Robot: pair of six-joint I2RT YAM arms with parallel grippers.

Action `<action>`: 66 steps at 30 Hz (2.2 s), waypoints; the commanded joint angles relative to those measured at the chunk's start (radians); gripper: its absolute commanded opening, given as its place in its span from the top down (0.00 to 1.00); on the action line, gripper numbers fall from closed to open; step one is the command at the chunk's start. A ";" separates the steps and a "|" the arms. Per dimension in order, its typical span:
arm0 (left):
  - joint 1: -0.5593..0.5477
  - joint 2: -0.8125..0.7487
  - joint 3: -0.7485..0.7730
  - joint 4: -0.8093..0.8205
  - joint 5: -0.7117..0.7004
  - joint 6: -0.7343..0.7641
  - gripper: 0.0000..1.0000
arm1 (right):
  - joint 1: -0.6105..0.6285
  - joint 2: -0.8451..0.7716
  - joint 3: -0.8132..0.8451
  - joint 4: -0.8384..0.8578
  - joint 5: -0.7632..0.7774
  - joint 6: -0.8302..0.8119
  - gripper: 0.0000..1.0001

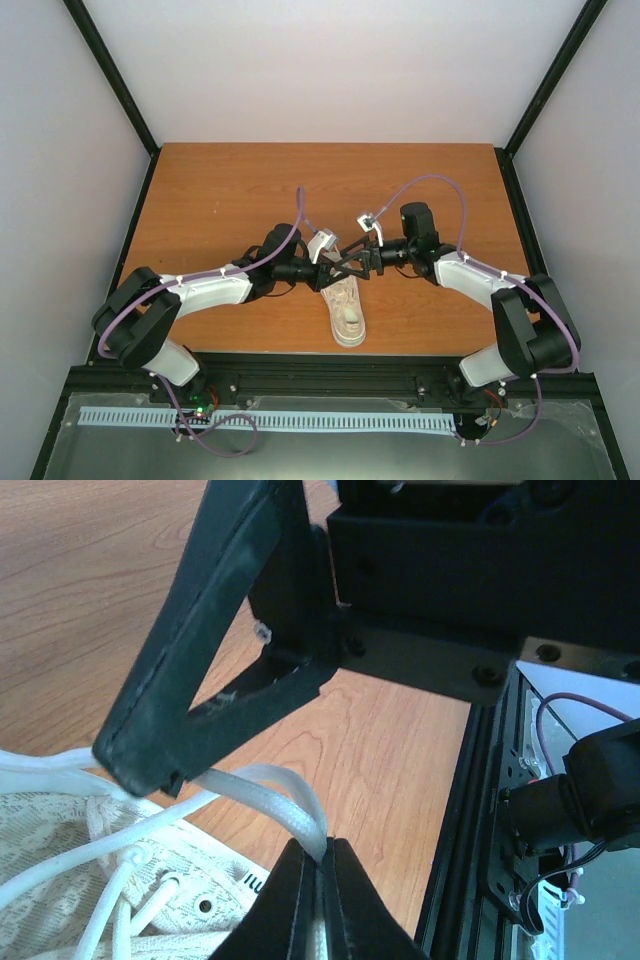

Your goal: Tie the shoes

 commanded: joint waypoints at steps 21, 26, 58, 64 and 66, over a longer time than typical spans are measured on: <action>0.021 -0.031 0.009 0.047 0.036 -0.023 0.99 | 0.065 0.048 -0.080 0.011 0.011 -0.028 0.08; 0.021 -0.032 0.008 0.055 0.034 -0.034 0.99 | 0.066 -0.072 -0.166 0.114 0.222 0.036 0.07; 0.022 -0.017 0.011 0.046 0.016 -0.051 0.99 | 0.204 -0.237 -0.289 0.151 0.662 0.039 0.26; 0.023 -0.016 0.009 0.045 0.020 -0.051 0.99 | 0.239 -0.213 -0.288 0.191 0.754 0.040 0.31; 0.022 -0.017 0.009 0.044 0.020 -0.049 0.99 | 0.247 -0.209 -0.287 0.200 0.782 0.039 0.33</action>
